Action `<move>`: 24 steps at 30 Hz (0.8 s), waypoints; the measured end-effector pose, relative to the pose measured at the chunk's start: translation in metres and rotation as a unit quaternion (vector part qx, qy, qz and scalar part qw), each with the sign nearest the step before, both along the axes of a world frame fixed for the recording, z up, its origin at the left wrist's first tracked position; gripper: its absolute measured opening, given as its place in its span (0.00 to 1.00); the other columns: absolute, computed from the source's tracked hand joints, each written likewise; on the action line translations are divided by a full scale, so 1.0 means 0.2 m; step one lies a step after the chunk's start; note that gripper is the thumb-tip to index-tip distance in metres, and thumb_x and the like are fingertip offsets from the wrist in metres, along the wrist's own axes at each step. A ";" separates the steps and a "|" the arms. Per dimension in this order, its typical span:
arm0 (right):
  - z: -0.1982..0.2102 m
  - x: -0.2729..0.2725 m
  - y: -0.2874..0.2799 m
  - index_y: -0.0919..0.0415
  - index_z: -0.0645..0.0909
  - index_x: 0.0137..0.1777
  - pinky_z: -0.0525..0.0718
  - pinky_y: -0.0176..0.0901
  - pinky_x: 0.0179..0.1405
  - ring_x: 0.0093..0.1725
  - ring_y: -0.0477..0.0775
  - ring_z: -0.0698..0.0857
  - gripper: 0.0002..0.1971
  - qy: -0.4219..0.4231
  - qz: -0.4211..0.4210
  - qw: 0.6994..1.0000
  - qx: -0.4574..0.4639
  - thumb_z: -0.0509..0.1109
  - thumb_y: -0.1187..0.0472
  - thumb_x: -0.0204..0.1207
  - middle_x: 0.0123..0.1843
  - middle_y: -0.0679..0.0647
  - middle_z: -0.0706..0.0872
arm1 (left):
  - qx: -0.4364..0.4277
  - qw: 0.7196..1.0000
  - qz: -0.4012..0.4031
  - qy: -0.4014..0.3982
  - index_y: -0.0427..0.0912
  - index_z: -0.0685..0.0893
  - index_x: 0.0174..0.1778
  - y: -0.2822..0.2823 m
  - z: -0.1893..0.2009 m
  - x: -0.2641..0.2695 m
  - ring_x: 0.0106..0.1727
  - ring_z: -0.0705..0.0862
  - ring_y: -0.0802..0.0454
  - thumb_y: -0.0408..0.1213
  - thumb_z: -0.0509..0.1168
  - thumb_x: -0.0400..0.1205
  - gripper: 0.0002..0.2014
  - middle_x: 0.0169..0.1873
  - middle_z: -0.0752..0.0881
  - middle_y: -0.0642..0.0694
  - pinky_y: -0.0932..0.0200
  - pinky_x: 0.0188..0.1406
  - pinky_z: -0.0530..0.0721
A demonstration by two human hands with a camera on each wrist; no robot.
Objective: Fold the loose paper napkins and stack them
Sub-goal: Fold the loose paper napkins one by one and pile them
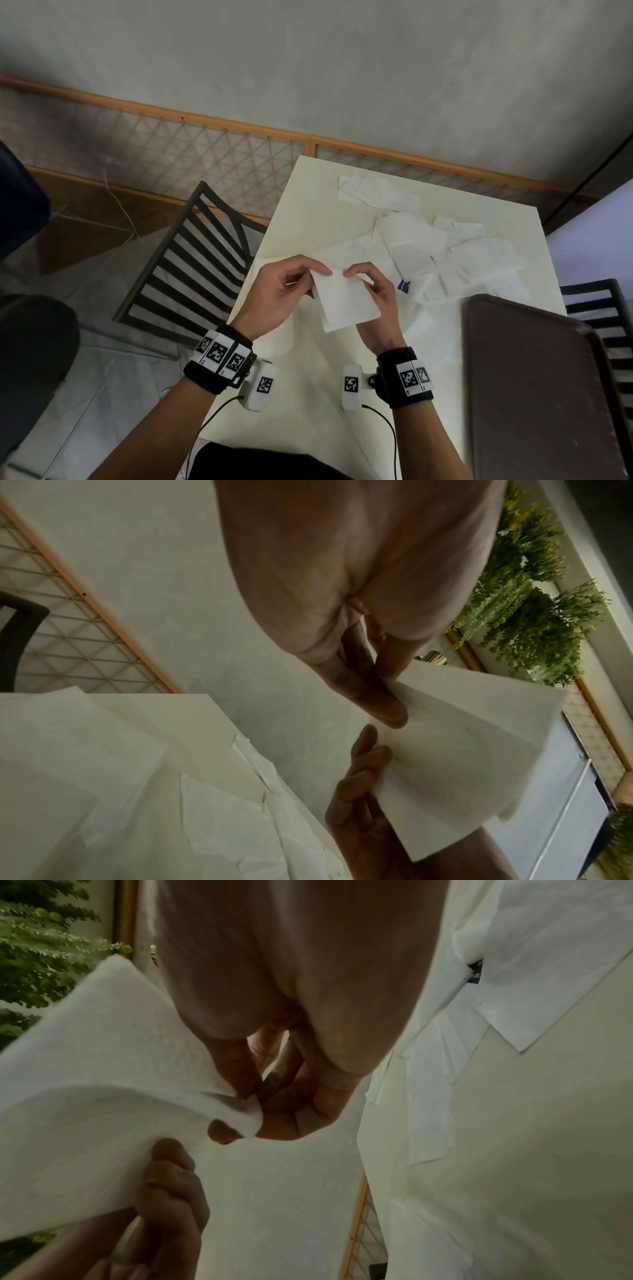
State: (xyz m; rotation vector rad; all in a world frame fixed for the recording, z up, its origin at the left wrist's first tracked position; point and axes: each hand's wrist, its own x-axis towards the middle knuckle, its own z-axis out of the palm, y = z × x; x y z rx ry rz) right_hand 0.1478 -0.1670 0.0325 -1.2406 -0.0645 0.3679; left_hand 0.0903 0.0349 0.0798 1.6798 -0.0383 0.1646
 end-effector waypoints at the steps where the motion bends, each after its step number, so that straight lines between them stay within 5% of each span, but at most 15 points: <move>1: 0.00 0.00 0.00 0.66 0.81 0.56 0.77 0.55 0.42 0.45 0.67 0.79 0.07 -0.002 0.002 1.000 0.001 0.64 0.75 0.89 0.43 0.79 0.81 | 0.000 1.000 -0.001 0.001 0.34 0.92 0.59 0.00 0.00 0.00 0.56 0.93 0.44 0.20 0.63 0.92 0.13 0.52 0.95 0.43 0.58 0.54 0.90; 4: 0.02 0.01 0.02 0.62 0.82 0.52 0.74 0.53 0.40 0.45 0.66 0.77 0.02 0.024 -0.003 1.000 0.009 0.67 0.66 0.85 0.43 0.74 0.78 | 0.002 1.000 0.003 0.005 0.35 0.93 0.57 0.02 0.01 -0.01 0.58 0.93 0.45 0.19 0.63 0.92 0.14 0.53 0.94 0.45 0.57 0.56 0.91; 8: 0.07 0.02 0.03 0.58 0.78 0.47 0.71 0.48 0.34 0.40 0.60 0.74 0.11 0.083 -0.006 0.996 0.004 0.61 0.71 0.89 0.40 0.60 0.77 | 0.032 0.999 0.016 0.019 0.39 0.94 0.53 0.05 0.00 -0.02 0.53 0.90 0.39 0.17 0.61 0.90 0.18 0.51 0.93 0.47 0.48 0.54 0.90; 10: 0.10 0.03 0.04 0.59 0.78 0.51 0.77 0.47 0.39 0.43 0.60 0.81 0.09 0.080 0.009 0.997 -0.021 0.59 0.70 0.89 0.43 0.59 0.85 | 0.070 0.997 0.016 0.014 0.43 0.94 0.52 0.07 0.00 -0.03 0.47 0.89 0.40 0.18 0.62 0.89 0.19 0.48 0.93 0.47 0.45 0.50 0.89; 13: 0.11 0.03 0.05 0.58 0.82 0.60 0.85 0.49 0.60 0.62 0.57 0.91 0.08 -0.046 0.039 0.987 -0.149 0.60 0.64 0.92 0.61 0.54 0.94 | 0.110 0.994 0.003 -0.007 0.43 0.94 0.52 0.08 -0.01 -0.04 0.40 0.89 0.44 0.22 0.64 0.90 0.15 0.45 0.93 0.50 0.49 0.44 0.90; 16: 0.12 0.02 0.13 0.50 0.87 0.60 0.80 0.47 0.70 0.66 0.48 0.86 0.15 -0.233 0.089 0.926 -0.283 0.57 0.58 0.95 0.60 0.42 0.90 | 0.135 0.991 -0.004 -0.025 0.42 0.94 0.50 0.06 -0.01 -0.04 0.39 0.88 0.48 0.26 0.70 0.89 0.09 0.40 0.92 0.53 0.58 0.44 0.87; 20: 0.10 0.00 0.24 0.54 0.80 0.44 0.80 0.51 0.52 0.46 0.50 0.82 0.19 -0.270 0.103 0.915 -0.281 0.56 0.56 0.98 0.40 0.42 0.84 | 0.162 0.986 0.005 -0.029 0.42 0.93 0.47 0.07 -0.02 -0.04 0.36 0.86 0.51 0.25 0.75 0.85 0.07 0.37 0.91 0.52 0.61 0.43 0.85; 24: 0.02 0.03 0.27 0.47 0.72 0.39 0.73 0.40 0.44 0.45 0.47 0.76 0.20 -0.259 0.098 0.903 -0.328 0.63 0.49 0.97 0.35 0.38 0.78 | 0.155 0.987 0.034 0.002 0.45 0.93 0.44 0.16 -0.02 -0.08 0.41 0.92 0.45 0.24 0.76 0.80 0.10 0.41 0.94 0.50 0.48 0.47 0.91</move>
